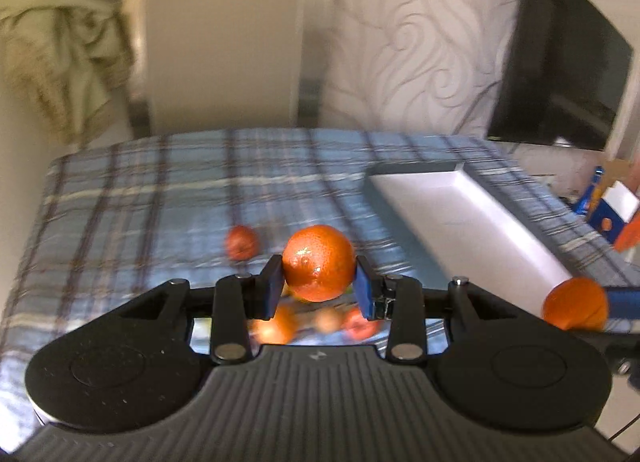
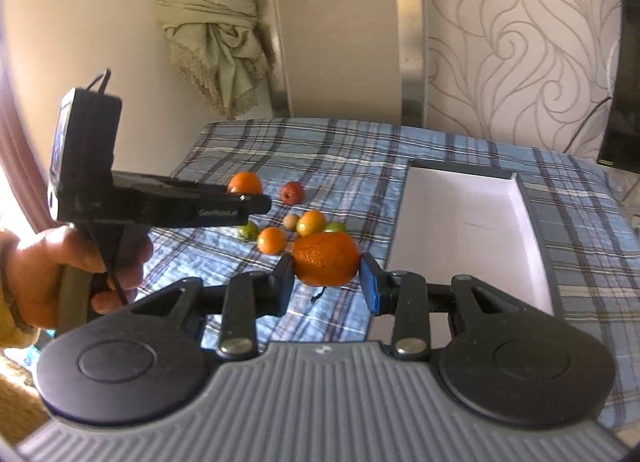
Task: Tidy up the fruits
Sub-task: 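Carry the orange into the white tray and open the left tool while the right tool holds its orange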
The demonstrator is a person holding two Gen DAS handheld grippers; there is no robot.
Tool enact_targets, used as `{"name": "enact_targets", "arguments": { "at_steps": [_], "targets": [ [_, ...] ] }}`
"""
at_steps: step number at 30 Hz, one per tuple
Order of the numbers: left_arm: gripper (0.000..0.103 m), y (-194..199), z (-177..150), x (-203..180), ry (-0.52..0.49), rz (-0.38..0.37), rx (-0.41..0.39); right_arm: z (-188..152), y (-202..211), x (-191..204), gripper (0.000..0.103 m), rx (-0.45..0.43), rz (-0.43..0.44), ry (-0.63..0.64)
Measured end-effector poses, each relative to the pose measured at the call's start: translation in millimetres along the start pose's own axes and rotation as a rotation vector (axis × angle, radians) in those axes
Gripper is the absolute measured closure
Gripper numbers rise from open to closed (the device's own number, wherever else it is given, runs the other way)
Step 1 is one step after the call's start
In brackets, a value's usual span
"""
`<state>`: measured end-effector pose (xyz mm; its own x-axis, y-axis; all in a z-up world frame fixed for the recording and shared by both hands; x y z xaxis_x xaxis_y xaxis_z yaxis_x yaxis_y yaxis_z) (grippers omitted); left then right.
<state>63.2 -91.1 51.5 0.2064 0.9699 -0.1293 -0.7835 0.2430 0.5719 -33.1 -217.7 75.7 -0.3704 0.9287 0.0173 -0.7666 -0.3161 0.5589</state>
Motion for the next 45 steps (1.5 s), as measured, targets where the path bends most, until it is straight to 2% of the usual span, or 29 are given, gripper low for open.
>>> {"name": "enact_targets", "arguments": {
  "at_steps": [7, 19, 34, 45],
  "targets": [
    [0.061, -31.3, 9.1, -52.6, -0.066, -0.082, 0.005, -8.1, 19.3, -15.4, 0.065, 0.0, -0.071, -0.005],
    [0.061, -92.5, 29.3, -112.8, -0.112, -0.134, 0.016, -23.1, 51.8, -38.4, 0.065, -0.001, -0.165, -0.033],
    [0.06, -162.5, 27.2, -129.9, -0.132, -0.106, 0.095, -31.8, 62.5, -53.7, 0.065, 0.034, -0.24, -0.072],
    [0.059, -176.7, 25.9, -138.2, -0.155, -0.085, 0.115, -33.9, 67.9, -52.0, 0.065, 0.04, -0.268, -0.093]
  ]
}}
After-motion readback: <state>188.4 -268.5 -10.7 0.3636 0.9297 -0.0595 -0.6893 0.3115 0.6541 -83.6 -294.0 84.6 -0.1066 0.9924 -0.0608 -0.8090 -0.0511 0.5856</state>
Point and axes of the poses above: each gripper's, at about its wrist camera, not at the fingertips, and y roughly against the way its jaws point, x to its left, z to its top, the point moved 8 cm from there along -y, roughly the way its jaws point, and after that the axes turned 5 degrees about y, right-handed, at the moved point
